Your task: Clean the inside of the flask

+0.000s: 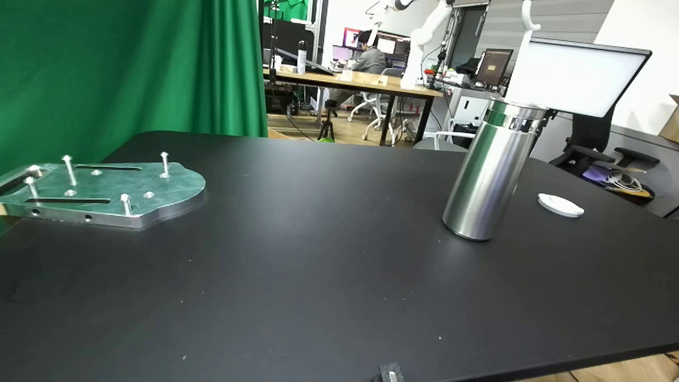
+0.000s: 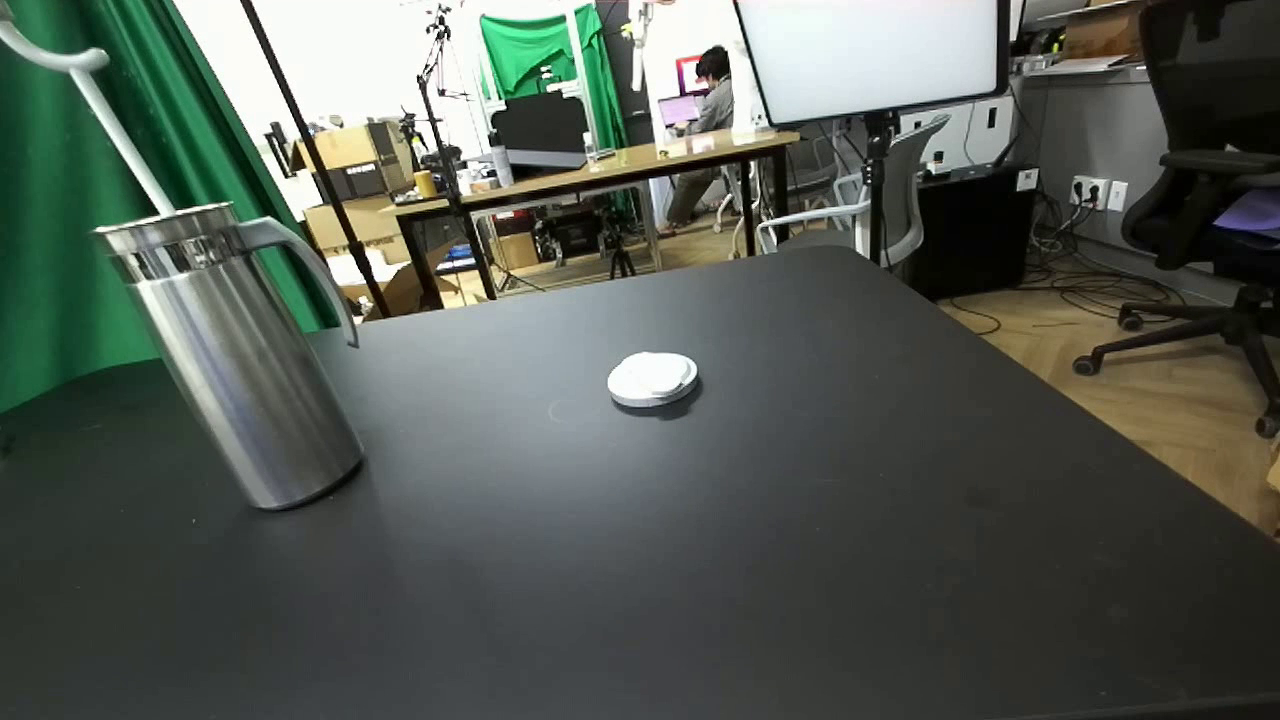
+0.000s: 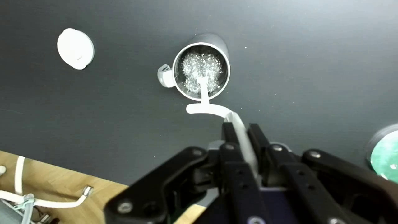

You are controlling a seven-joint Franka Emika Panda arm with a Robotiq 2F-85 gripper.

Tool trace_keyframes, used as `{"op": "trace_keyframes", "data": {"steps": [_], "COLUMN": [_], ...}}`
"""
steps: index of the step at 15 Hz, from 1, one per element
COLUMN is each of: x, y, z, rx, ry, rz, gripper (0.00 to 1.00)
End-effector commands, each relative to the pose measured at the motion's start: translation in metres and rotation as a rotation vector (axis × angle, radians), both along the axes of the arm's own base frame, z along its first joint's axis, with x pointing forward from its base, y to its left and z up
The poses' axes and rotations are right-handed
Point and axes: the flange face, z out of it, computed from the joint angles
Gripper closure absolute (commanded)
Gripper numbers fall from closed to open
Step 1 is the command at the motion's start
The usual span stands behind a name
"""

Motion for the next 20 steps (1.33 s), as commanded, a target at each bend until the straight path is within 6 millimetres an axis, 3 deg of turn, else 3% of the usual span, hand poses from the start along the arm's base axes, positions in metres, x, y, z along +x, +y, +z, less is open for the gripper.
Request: {"op": "trace_keyframes", "data": {"steps": [1,5,8,11,15,17,18,20], "x": [0.0,0.0,0.008,0.014,0.005,-0.004,-0.008,-0.013], "y": [-0.006,-0.012,-0.014,-0.014,-0.013,-0.016,-0.018,-0.021], "z": [-0.038,-0.103,-0.122,-0.09,-0.014,0.011,0.018,0.006], "rx": [0.04,0.038,0.033,0.046,0.109,0.137,0.152,0.184], "ry": [0.061,0.183,0.216,0.169,0.022,-0.027,-0.044,0.003], "rz": [0.001,-0.025,-0.031,-0.024,0.01,0.029,0.034,0.053], "gripper": [0.96,0.96,0.96,0.96,0.96,0.96,0.96,0.96]}}
